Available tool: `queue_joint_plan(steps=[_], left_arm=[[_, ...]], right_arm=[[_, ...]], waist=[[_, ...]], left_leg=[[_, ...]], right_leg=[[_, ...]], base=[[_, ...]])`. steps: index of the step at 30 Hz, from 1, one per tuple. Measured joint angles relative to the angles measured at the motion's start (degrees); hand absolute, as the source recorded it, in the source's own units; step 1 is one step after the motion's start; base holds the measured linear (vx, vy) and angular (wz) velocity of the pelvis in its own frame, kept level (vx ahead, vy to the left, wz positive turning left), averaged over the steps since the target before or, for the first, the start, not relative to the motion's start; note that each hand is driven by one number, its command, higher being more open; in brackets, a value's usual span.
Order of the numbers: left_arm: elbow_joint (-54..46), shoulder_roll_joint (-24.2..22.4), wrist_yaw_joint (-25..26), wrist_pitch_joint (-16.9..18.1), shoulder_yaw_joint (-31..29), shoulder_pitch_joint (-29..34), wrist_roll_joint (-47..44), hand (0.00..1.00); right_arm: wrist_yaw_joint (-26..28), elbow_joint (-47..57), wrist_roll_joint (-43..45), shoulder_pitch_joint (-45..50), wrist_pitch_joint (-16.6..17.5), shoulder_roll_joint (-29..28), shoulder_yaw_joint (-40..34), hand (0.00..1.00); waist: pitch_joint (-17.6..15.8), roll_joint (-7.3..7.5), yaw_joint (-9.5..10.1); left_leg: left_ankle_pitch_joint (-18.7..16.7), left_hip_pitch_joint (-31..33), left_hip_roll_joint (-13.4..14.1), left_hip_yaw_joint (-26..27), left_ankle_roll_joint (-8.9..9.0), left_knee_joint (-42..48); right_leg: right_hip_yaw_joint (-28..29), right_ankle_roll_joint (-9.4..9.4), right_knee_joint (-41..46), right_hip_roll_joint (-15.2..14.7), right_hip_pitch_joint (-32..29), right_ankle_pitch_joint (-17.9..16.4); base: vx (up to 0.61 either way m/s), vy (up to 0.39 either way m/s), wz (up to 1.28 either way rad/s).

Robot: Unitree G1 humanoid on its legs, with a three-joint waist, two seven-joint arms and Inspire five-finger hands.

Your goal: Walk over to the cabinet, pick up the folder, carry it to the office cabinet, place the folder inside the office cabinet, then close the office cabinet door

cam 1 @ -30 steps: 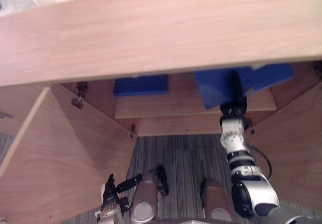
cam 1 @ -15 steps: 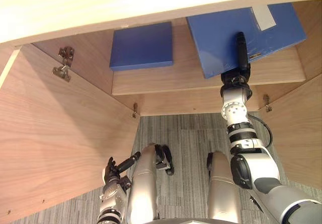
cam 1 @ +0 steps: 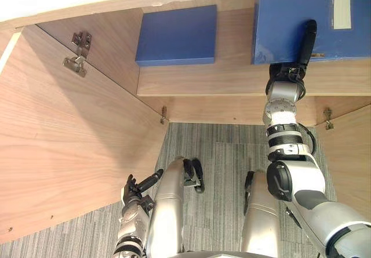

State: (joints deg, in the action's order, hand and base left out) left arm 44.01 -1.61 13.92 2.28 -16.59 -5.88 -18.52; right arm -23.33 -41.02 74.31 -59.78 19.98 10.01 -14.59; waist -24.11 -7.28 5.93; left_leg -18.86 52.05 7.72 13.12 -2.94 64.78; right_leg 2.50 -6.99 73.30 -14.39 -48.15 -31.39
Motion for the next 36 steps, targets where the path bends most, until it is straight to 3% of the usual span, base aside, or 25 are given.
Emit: queue_joint_plan(steps=[5, 8, 22, 25, 27, 29, 33, 36], left_arm=[[0.2, -0.2, 0.0, -0.1, 0.0, 0.0, -0.6, 1.00], [0.7, -0.3, 0.0, -0.2, 0.0, 0.0, -1.1, 1.00], [4.7, 0.6, 0.8, -0.4, 0.4, -0.3, -1.2, 1.00], [5.3, 0.7, 0.8, -0.5, 0.4, -0.2, -1.1, 1.00], [5.7, 0.7, 0.5, -0.4, 0.4, 0.0, -1.1, 1.00], [5.8, 0.7, 0.1, -0.4, 0.6, 0.4, -1.0, 1.00], [5.8, 1.2, -2.7, -0.3, 1.9, 1.0, -0.9, 1.00], [6.0, 2.0, -4.8, -0.3, 3.0, 1.4, 0.3, 1.00]], right_arm=[[-0.5, -6.3, -7.0, -3.5, -7.0, 3.6, 4.0, 1.00], [-0.5, -9.6, -7.9, -5.6, -9.1, 4.7, 7.6, 1.00], [-0.5, -15.1, -8.2, -7.1, -10.0, 4.8, 9.6, 1.00], [0.1, -17.5, -20.1, -7.1, -14.4, 5.8, 13.9, 1.00], [3.5, -18.9, -31.6, -7.0, -18.9, 7.8, 19.7, 1.00], [7.6, -18.9, -36.4, -6.8, -21.3, 9.7, 25.9, 1.00], [16.5, -17.7, -38.0, -4.3, -22.3, 14.0, 31.8, 1.00], [21.5, -16.5, -32.7, -1.4, -21.6, 16.9, 32.8, 1.00]], waist=[[-0.2, -0.52, 0.14], [-0.2, -0.61, 0.19], [0.0, -0.92, 0.10], [0.1, -0.99, -0.22], [0.1, -1.00, -0.42], [0.3, -1.20, -0.78], [0.4, -1.14, -1.11], [0.5, -0.99, -1.17]], left_leg=[[0.2, 0.9, -0.8, -0.8, -0.22, 0.0], [0.4, 1.0, -1.5, -0.8, -0.44, -0.6], [0.8, -0.9, -1.9, -0.9, -0.38, -3.1], [1.2, -2.6, -1.7, -0.6, -0.35, -5.3], [1.6, -4.6, -1.6, 0.3, -0.54, -7.4], [1.7, -5.8, -1.2, 0.6, -0.58, -8.8], [1.9, -7.6, -1.1, 0.8, -0.61, -10.8], [1.9, -8.7, -1.1, 1.4, -0.62, -11.9]], right_leg=[[-1.0, 0.05, 0.0, -0.9, -0.1, -0.3], [-1.3, 0.03, -0.2, -1.6, 0.0, -0.3], [-2.1, -0.20, -3.1, -1.8, 2.1, 0.0], [-2.4, -0.11, -5.8, -1.4, 3.9, 1.1], [-2.3, -0.17, -8.2, -1.1, 5.3, 2.1], [-2.2, -0.20, -10.2, -0.6, 6.6, 2.9], [-2.5, -0.37, -13.3, -0.2, 8.7, 4.0], [-2.4, -0.68, -14.8, -0.2, 9.7, 4.5]], base=[[0.03, 0.012, 0.12], [0.02, 0.007, 0.10], [0.00, 0.001, 0.01], [0.04, 0.006, -0.07], [0.06, 0.027, -0.16], [0.05, 0.039, -0.18], [0.05, 0.046, -0.07], [0.04, 0.037, -0.06]])
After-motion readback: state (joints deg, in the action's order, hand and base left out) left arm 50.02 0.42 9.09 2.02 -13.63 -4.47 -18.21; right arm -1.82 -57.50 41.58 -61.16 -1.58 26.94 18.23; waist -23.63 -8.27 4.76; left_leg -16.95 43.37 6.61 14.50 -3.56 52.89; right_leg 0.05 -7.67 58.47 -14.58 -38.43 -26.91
